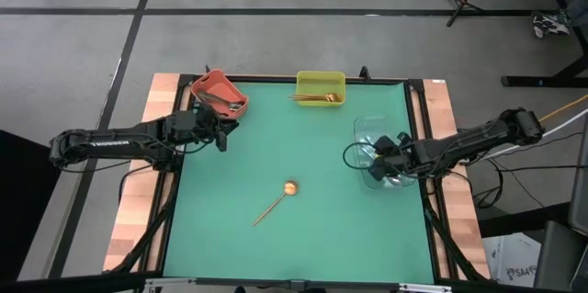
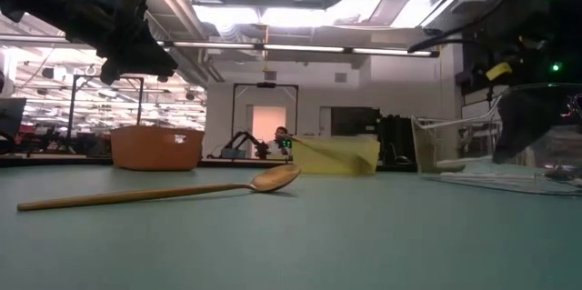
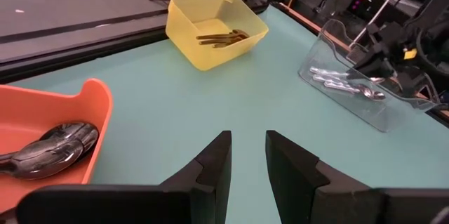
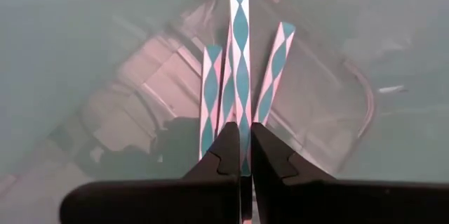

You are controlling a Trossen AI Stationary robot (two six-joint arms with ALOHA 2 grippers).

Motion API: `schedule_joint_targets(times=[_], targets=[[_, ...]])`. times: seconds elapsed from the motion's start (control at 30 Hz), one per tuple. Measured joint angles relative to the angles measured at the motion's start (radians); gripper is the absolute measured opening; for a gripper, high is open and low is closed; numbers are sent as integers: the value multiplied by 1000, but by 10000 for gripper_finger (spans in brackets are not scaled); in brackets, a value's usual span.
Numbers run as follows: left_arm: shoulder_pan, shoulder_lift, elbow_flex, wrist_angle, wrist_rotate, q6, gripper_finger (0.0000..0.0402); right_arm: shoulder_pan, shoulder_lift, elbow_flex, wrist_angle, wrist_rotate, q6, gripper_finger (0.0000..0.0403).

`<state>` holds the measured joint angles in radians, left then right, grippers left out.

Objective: Sort silverware by color (type)
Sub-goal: Put the white patterned spoon into the transparent bin

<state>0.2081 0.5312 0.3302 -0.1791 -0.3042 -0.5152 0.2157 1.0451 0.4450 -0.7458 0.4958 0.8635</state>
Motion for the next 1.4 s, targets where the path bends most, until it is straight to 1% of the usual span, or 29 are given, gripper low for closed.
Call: schedule_joint_targets(times=[0.2,0.4,1.4], targets=[[0,0,0,0,0,0,82,0,0,-53,65,-8,0,5],[0,0,0,0,0,-1,82,0,-1,-78,82,-4,0,5],[0,0,0,0,1,0,82,0,0,-80,95,-10,-5,5]])
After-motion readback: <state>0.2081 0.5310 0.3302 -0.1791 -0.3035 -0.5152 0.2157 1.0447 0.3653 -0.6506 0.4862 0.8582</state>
